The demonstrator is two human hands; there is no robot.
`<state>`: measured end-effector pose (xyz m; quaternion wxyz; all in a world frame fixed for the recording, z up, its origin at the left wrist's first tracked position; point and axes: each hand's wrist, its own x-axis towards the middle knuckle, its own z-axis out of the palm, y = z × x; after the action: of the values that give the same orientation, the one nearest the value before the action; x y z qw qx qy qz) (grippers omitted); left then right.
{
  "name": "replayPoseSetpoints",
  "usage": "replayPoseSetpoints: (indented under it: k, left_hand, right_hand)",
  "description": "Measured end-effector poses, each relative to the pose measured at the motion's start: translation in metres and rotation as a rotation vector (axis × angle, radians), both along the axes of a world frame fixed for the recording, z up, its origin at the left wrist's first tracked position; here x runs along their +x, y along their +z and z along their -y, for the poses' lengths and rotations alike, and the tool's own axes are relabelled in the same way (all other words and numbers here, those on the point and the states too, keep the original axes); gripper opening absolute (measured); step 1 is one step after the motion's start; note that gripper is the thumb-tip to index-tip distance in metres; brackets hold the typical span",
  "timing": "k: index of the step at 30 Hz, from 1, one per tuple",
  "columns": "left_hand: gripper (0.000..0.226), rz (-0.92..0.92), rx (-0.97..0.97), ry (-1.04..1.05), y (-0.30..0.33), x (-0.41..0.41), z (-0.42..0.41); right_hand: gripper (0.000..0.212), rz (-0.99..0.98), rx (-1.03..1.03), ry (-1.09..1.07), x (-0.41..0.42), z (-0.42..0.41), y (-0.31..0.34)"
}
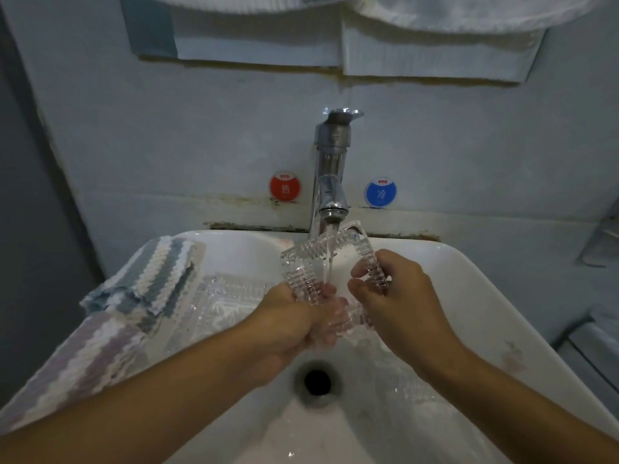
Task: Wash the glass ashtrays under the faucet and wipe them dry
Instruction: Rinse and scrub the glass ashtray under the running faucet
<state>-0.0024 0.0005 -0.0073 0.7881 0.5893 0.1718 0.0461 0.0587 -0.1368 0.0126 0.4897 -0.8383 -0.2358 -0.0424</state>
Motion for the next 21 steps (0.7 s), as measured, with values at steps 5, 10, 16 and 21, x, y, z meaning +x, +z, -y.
replayPoseSetpoints:
  k: [5,10,16,21]
  left_hand:
    - [0.026,0.003,0.010,-0.004,0.0031,0.0007,0.0009]
    - [0.016,0.024,0.111,0.017,0.0002,-0.0029,0.0047]
    - [0.016,-0.034,0.228,0.006,-0.0018,-0.0038,0.0056]
    - [0.017,-0.065,0.198,0.020,-0.0035,-0.0023,0.0009]
  right_hand:
    - [0.012,0.010,0.012,-0.004,0.0000,0.0011,0.0019]
    - [0.014,0.019,0.013,0.005,-0.0022,0.0012,0.0033]
    - [0.012,0.022,-0.010,-0.001,-0.0007,0.0013,0.0012]
    - [0.017,0.008,-0.030,0.022,-0.0010,-0.0011,-0.0019]
